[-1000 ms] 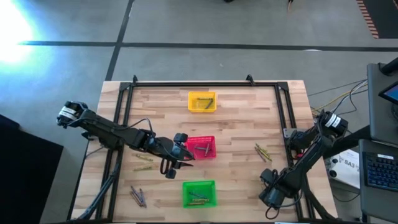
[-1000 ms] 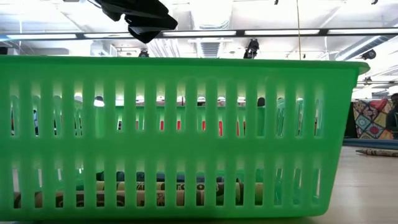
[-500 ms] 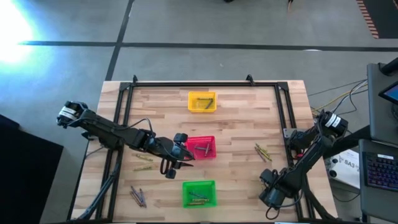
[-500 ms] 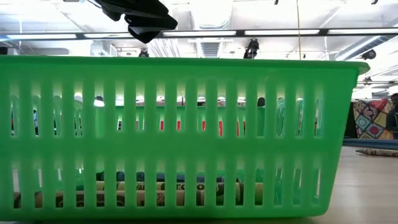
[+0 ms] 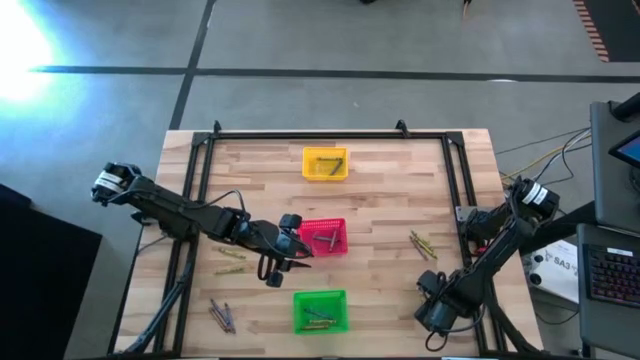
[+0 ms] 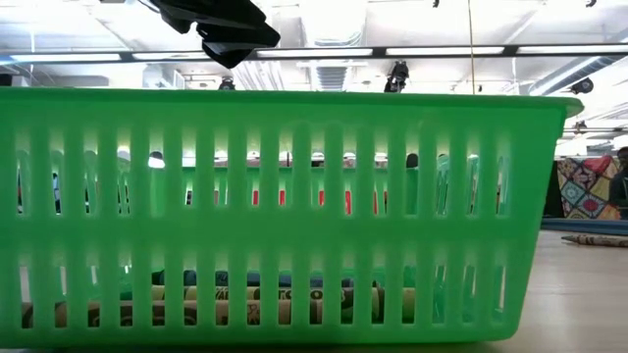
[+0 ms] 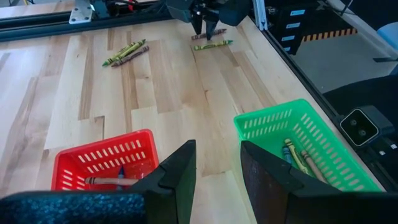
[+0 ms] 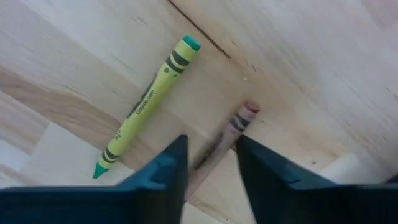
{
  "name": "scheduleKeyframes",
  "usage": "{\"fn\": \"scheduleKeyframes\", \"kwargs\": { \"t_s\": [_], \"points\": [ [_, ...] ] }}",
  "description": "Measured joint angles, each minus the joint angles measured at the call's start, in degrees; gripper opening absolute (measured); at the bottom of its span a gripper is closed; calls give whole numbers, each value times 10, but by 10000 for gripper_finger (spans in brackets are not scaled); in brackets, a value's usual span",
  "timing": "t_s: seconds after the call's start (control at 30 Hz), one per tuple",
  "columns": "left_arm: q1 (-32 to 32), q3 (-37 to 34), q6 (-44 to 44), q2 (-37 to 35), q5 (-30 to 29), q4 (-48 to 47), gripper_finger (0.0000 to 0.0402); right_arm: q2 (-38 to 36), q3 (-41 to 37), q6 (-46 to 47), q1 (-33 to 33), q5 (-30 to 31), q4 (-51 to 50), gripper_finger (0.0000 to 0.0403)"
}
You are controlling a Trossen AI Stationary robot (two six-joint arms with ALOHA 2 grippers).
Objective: Sort crayons
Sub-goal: Put the brown crayon into the green bin
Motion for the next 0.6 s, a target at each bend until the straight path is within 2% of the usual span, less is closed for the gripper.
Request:
{"fn": "scheduleKeyframes", "kwargs": {
  "t_s": [0.13,0.17,0.37,0.6],
  "points": [
    [0,0,0,0,0,0,109,0,0,-23,-2,7,2,29],
    [0,0,0,0,0,0,109,0,0,-30,-2,8,0,20],
    [0,0,3,0,0,0,109,-1,0,-61,-16,27,-10,14],
    [0,0,15,0,-50,1,109,-27,-4,-114,-63,131,-84,13]
  ]
}}
